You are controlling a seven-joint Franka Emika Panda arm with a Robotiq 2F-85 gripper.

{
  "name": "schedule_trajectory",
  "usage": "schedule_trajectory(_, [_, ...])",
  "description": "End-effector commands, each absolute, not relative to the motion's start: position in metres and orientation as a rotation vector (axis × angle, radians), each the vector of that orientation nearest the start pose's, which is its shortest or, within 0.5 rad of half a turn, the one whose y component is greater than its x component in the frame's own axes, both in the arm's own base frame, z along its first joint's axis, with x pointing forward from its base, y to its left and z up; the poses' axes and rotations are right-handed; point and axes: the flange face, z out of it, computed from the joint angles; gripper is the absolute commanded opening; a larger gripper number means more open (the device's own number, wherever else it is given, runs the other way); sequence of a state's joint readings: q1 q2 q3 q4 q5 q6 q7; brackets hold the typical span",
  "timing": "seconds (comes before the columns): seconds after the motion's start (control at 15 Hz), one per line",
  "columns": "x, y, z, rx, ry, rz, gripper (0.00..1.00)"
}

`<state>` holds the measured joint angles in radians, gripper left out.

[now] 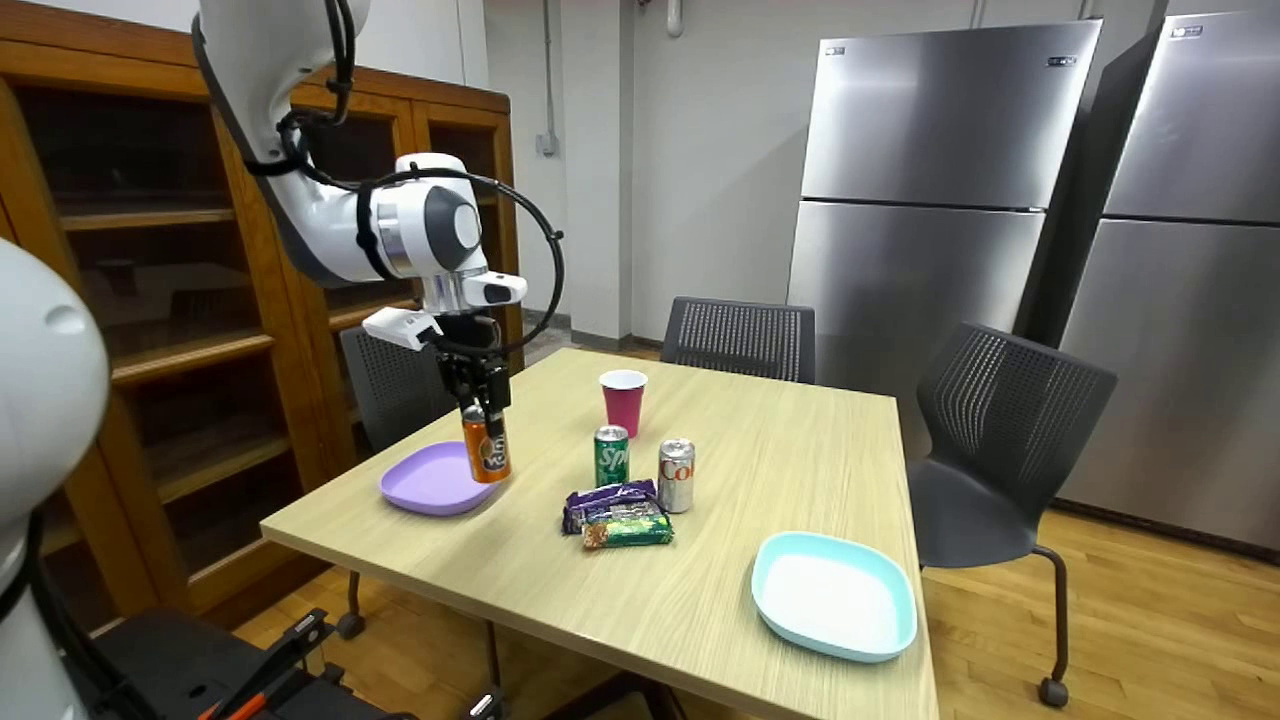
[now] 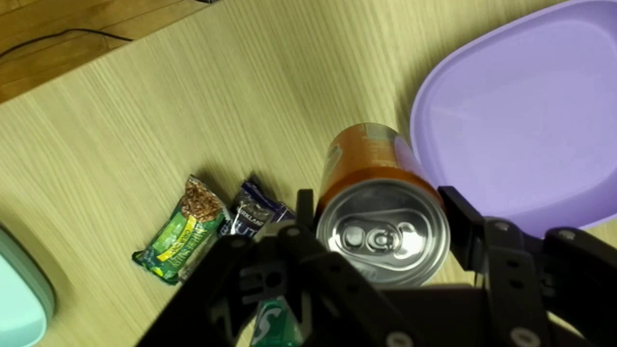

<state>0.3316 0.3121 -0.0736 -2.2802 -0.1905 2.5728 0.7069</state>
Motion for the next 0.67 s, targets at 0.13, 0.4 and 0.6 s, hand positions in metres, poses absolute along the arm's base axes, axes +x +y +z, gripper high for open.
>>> schedule_trajectory(0.13, [0.534, 0.195, 0.22, -3.258, 0.344, -0.048, 0.4])
schedule_trajectory(0.4, [0.55, 0.228, 0.212, -3.261, 0.262, -0.038, 0.4])
schedule_trajectory(0.6, [0.561, 0.248, 0.204, -3.264, 0.214, -0.026, 0.4])
